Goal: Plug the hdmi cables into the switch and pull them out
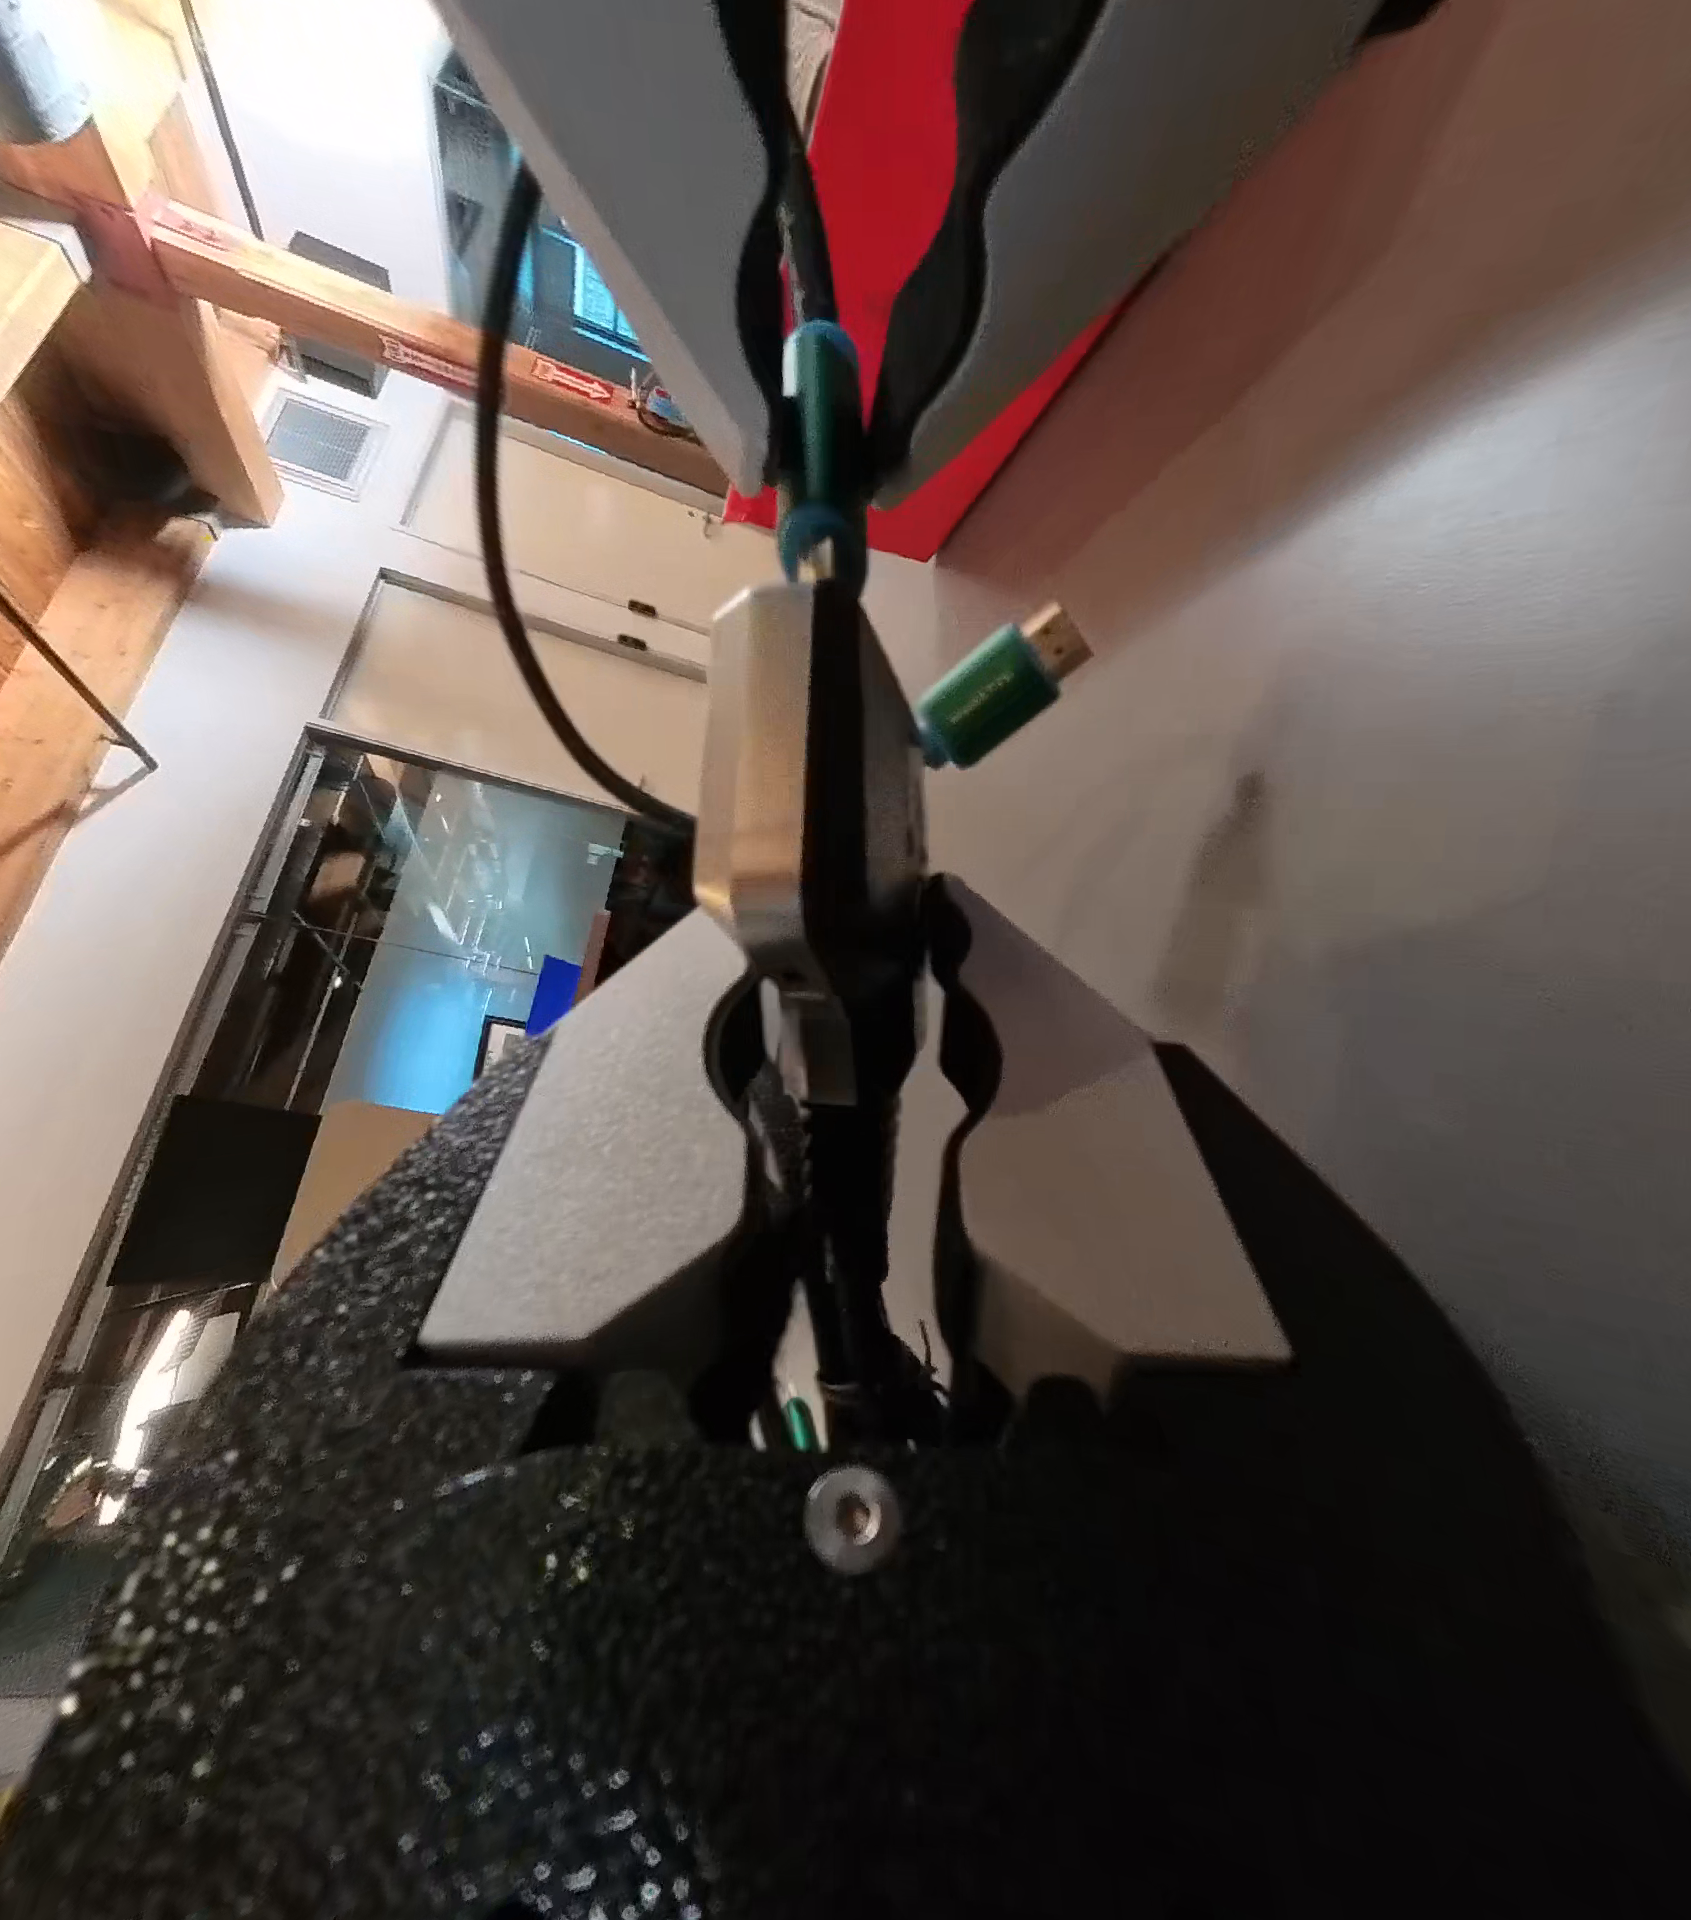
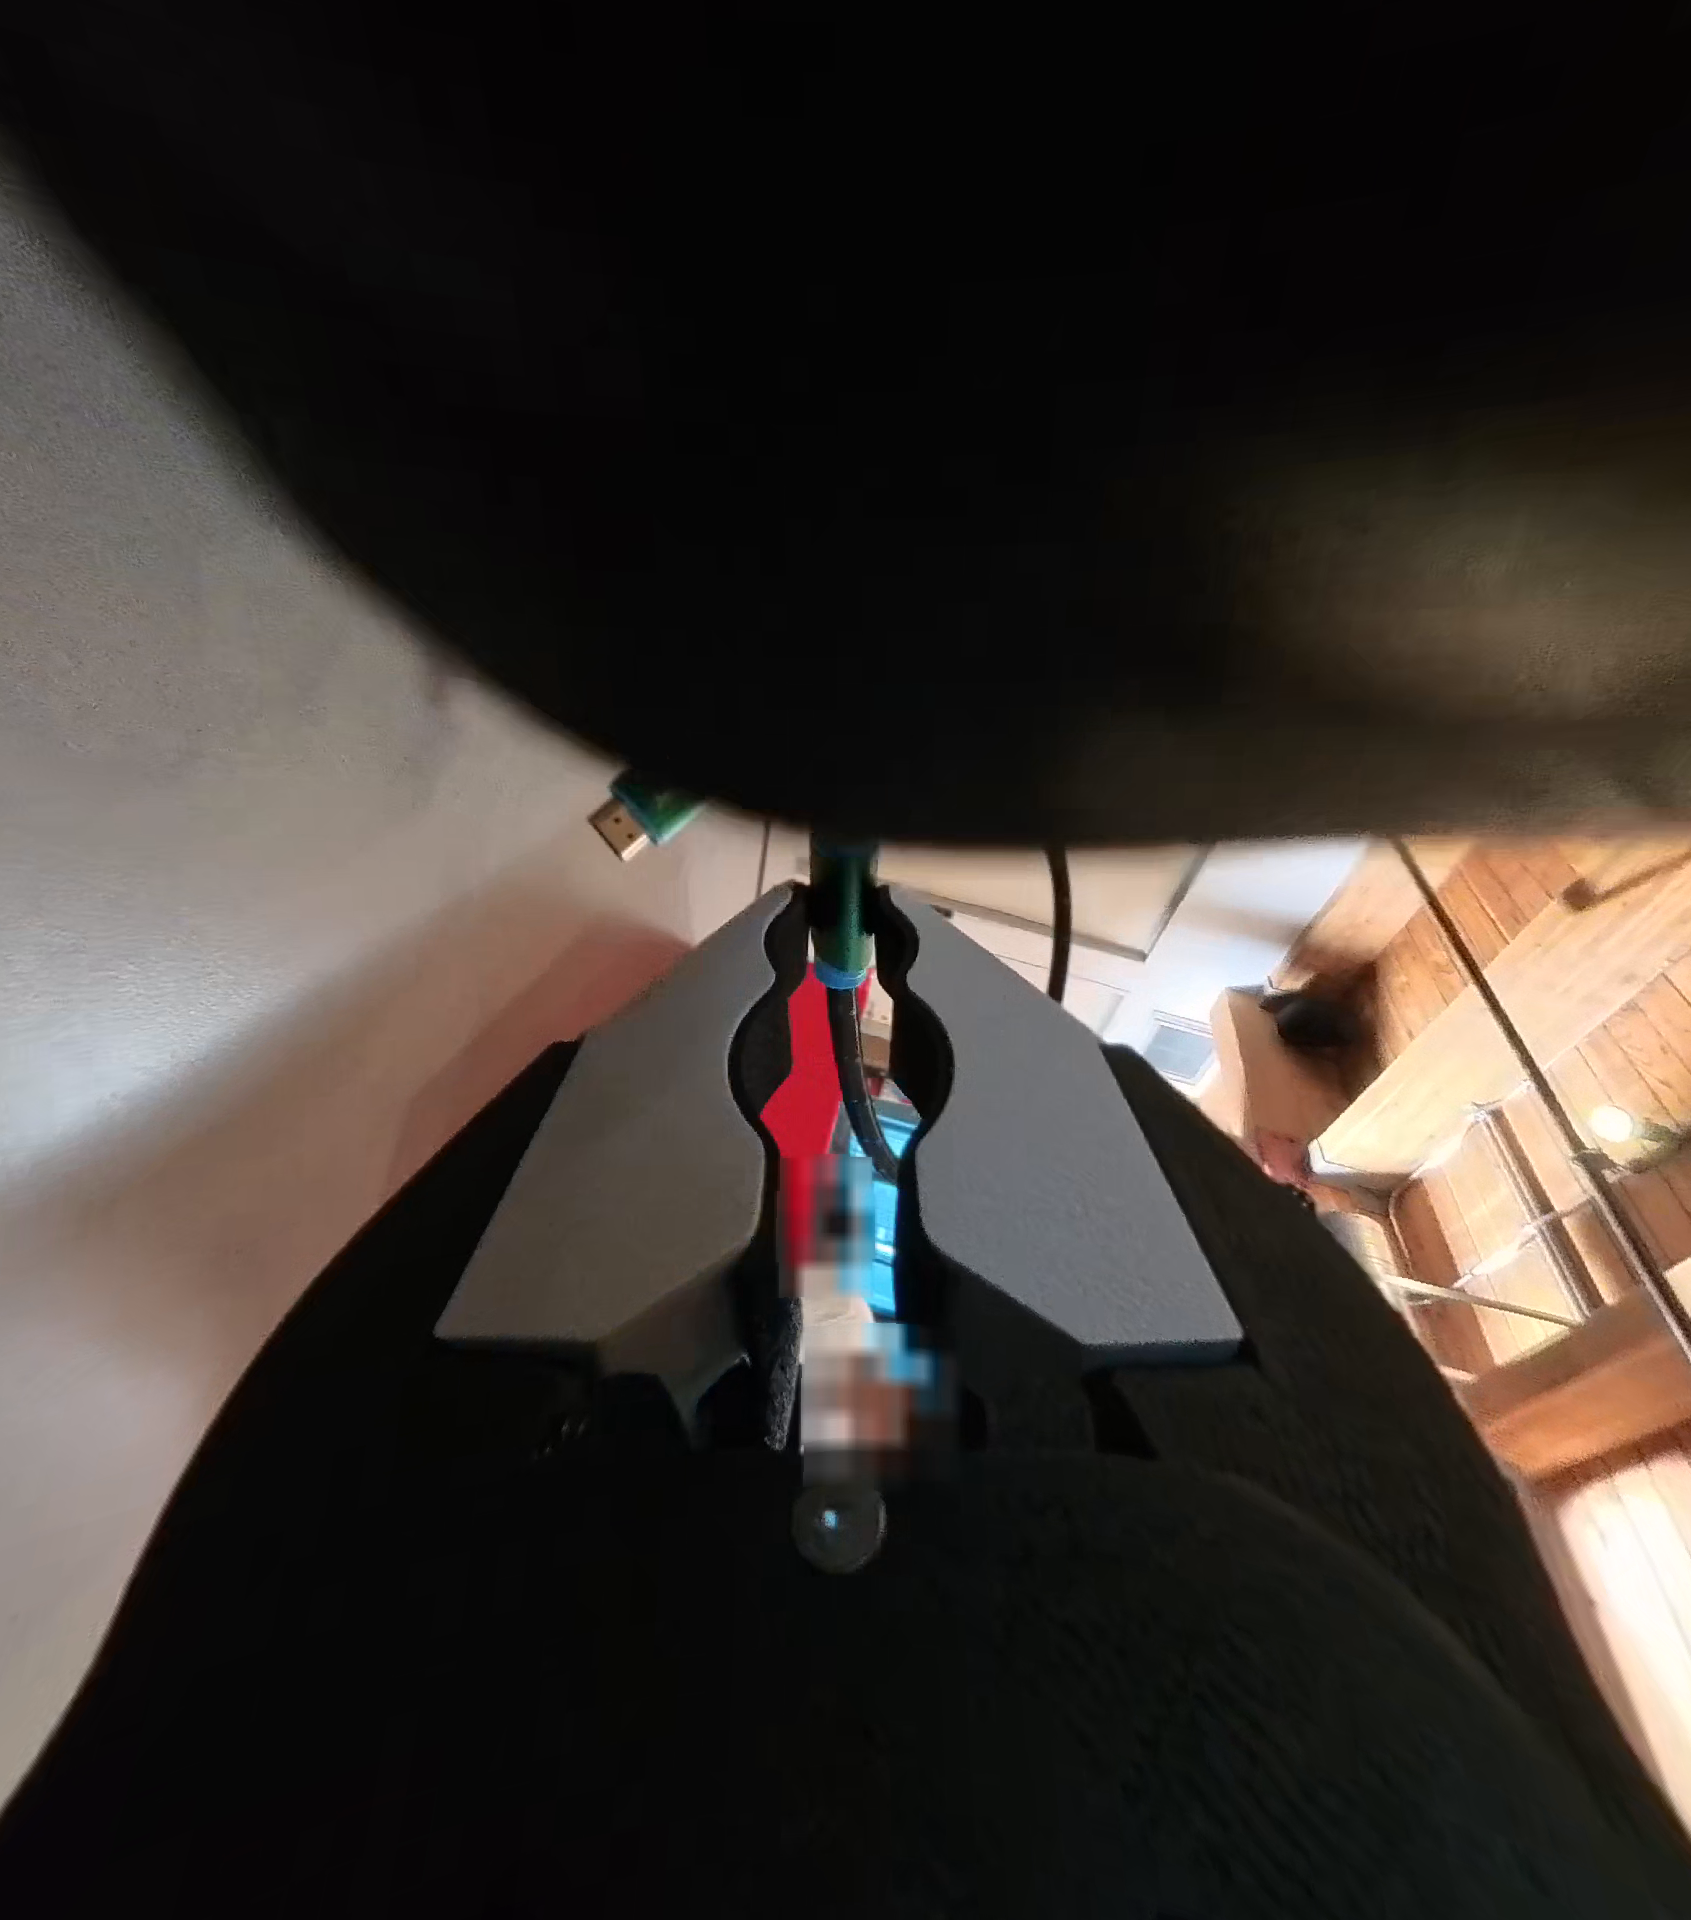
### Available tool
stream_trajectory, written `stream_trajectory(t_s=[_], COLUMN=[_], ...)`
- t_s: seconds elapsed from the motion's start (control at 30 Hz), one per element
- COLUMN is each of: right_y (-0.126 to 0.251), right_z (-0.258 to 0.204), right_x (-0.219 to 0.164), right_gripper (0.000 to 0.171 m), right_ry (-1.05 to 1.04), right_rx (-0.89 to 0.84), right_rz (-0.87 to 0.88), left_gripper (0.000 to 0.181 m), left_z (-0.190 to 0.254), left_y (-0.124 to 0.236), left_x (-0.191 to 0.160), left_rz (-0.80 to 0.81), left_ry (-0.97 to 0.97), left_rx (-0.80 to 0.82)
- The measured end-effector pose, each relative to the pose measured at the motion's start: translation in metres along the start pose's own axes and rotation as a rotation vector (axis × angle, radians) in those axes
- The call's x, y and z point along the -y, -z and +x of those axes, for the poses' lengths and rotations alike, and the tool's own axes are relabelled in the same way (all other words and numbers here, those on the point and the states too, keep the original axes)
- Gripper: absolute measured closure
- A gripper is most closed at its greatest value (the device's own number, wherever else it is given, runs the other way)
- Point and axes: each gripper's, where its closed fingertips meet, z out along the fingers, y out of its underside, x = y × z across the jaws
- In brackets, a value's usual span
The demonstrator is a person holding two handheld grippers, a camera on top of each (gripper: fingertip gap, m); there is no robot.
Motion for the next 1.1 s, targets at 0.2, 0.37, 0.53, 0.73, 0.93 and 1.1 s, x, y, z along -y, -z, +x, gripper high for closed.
stream_trajectory(t_s=[0.2, 0.37, 0.53, 0.73, 0.93, 1.1], right_y=[-0.001, 0.0, 0.001, 0.0, 0.005, 0.013], right_z=[-0.005, -0.009, -0.015, -0.029, -0.068, -0.094], right_x=[0.001, 0.002, -0.001, -0.016, -0.033, -0.02], right_gripper=[0.161, 0.161, 0.161, 0.161, 0.161, 0.16], right_ry=[-0.022, -0.035, -0.068, -0.081, -0.107, -0.117], right_rx=[0.023, 0.039, 0.076, 0.208, 0.423, 0.549], right_rz=[0.009, 0.023, 0.035, -0.012, -0.077, -0.035], left_gripper=[0.132, 0.149, 0.16, 0.16, 0.159, 0.16], left_z=[-0.004, 0.011, 0.016, 0.001, -0.007, -0.003], left_y=[0.001, 0.003, 0.002, 0.0, 0.001, 0.0], left_x=[-0.001, 0.003, 0.004, -0.009, -0.02, -0.019], left_rz=[-0.005, 0.051, 0.056, -0.038, -0.053, -0.05], left_ry=[-0.003, -0.017, 0.005, -0.071, -0.045, -0.052], left_rx=[0.032, -0.054, -0.103, 0.006, 0.037, 0.019])
